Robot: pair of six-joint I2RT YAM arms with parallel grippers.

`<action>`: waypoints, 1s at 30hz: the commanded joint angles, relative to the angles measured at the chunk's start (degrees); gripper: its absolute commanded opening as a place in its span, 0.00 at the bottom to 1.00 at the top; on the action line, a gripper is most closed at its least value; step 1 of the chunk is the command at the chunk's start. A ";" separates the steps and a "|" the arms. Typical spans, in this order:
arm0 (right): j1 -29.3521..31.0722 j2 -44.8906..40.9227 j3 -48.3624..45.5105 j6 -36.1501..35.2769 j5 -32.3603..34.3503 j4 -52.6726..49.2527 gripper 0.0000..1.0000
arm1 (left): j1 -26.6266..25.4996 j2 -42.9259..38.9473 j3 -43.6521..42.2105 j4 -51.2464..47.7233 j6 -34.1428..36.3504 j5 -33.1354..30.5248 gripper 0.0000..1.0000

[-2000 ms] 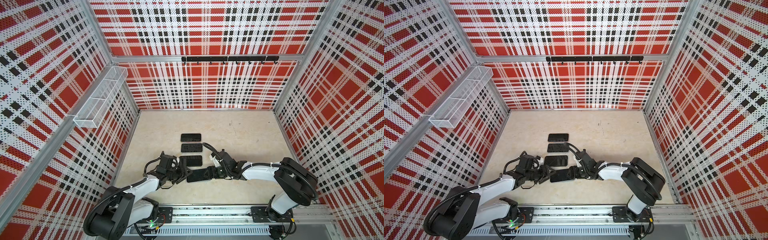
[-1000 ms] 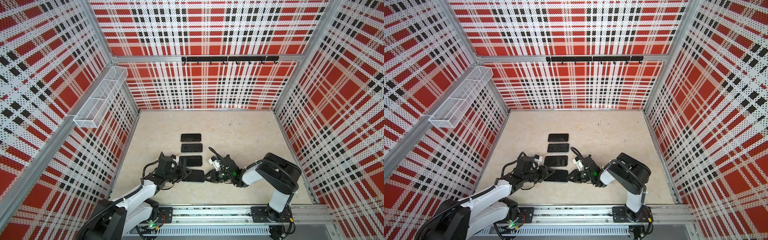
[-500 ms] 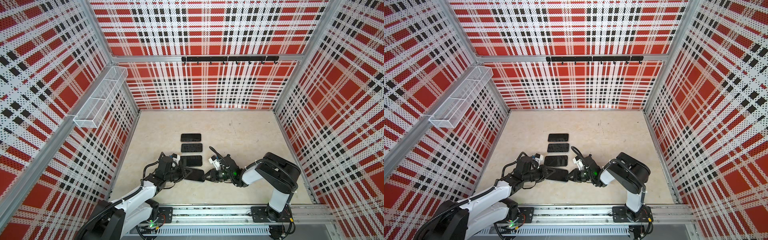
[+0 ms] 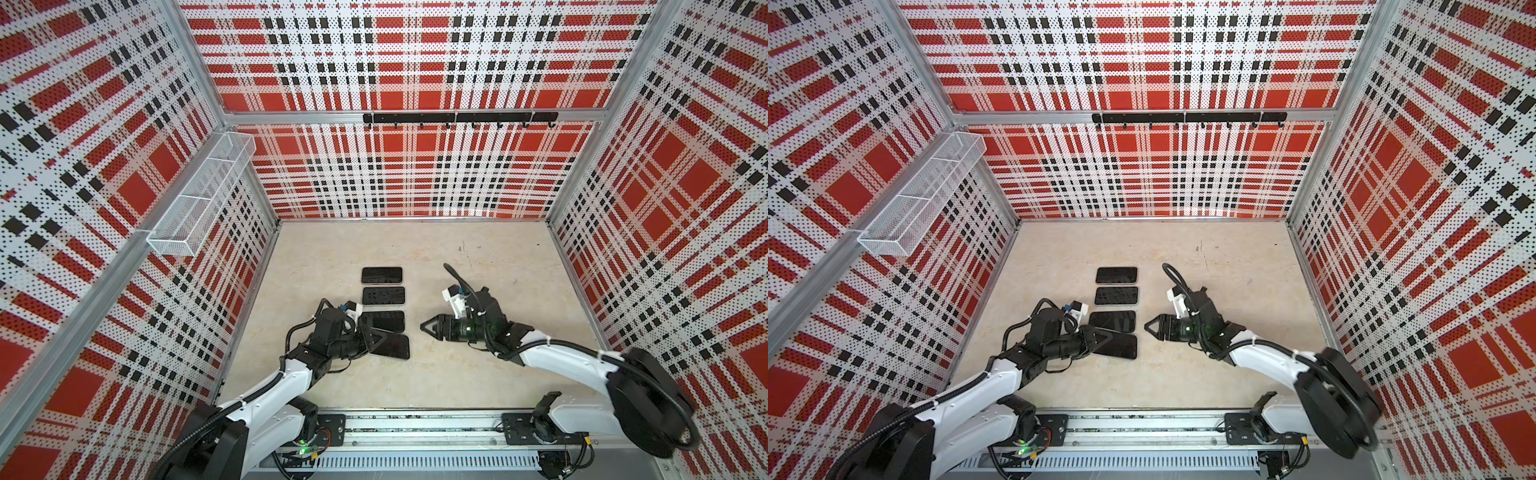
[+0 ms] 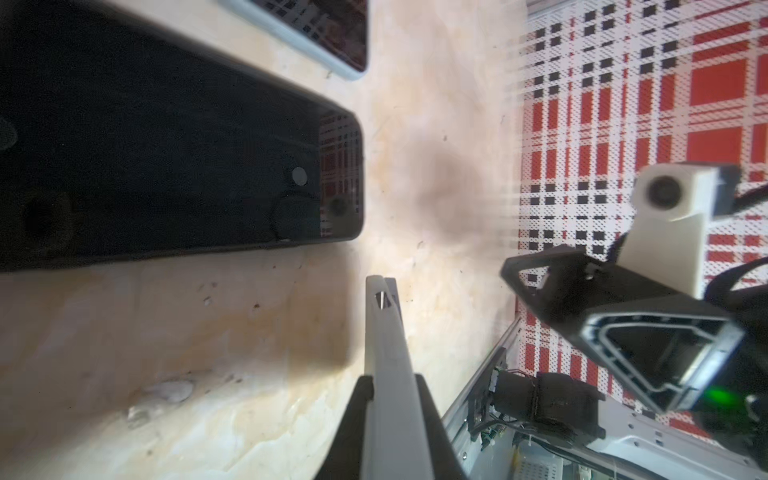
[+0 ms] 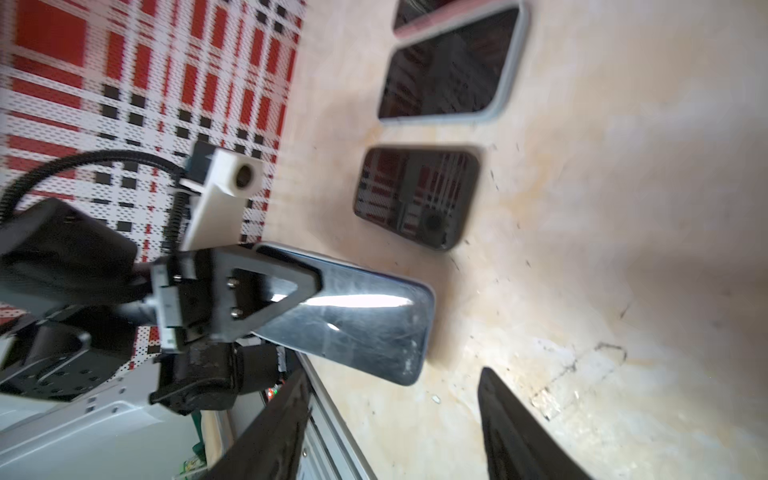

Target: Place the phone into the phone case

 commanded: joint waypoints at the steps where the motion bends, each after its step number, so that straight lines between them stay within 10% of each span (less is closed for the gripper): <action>1: -3.13 -6.52 4.33 -9.25 3.62 -16.85 0.69 | 1.11 0.36 6.38 7.61 2.09 7.65 0.00; 17: -13.78 -17.48 3.14 -7.02 -23.23 -7.51 0.78 | -2.89 15.13 21.64 41.99 -18.11 26.10 0.00; 30: -13.83 -16.05 4.64 -4.12 -23.95 -0.11 0.60 | -7.13 28.67 22.35 70.08 -35.66 26.89 0.00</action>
